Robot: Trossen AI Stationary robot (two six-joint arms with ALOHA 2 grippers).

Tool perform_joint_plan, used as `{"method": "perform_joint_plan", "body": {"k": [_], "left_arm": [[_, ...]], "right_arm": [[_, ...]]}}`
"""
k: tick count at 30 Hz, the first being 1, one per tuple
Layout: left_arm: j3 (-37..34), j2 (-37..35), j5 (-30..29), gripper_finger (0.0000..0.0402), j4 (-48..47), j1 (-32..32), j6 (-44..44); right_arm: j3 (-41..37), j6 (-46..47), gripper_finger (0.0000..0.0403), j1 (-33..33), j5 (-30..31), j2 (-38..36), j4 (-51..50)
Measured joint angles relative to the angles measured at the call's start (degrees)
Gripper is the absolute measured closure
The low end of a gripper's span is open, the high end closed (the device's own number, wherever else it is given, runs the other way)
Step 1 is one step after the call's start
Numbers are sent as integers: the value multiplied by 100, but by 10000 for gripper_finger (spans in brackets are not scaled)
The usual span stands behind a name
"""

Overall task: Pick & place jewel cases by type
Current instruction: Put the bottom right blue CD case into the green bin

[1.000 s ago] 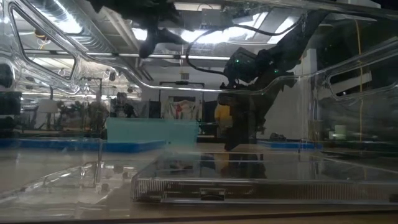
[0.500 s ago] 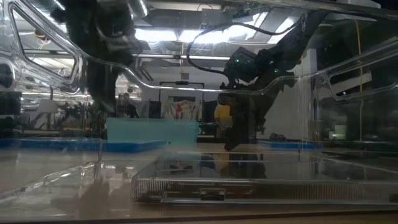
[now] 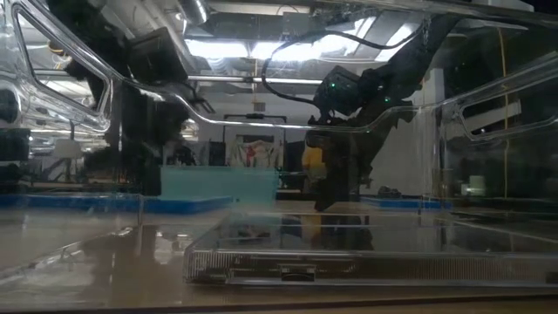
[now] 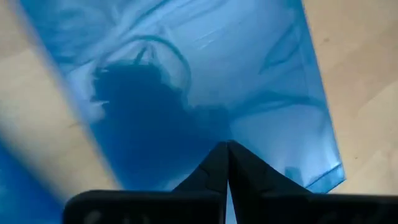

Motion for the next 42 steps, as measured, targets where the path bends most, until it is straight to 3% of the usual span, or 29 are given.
{"method": "perform_joint_plan", "body": {"k": [8,18,23,30,36,42], "left_arm": [[88,1271,706,401,2107,-163,-125],[916,2106,858,401,2466,-100,488],[1324,2169,947,399,2443,40,841],[1599,1376,845,399,2032,36,778],[1596,992,285,401,294,-251,218],[1596,952,-91,395,-80,-714,-801]], "right_arm": [[-61,-97,396,-2,-25,-635,-412],[2,-230,396,-46,988,-2310,-780],[-11,-265,396,-46,1036,-2226,-1049],[2,-740,396,-77,1021,-2065,-982],[0,-1169,396,-208,818,-1382,-819],[0,-1380,396,-199,340,-712,-390]]}}
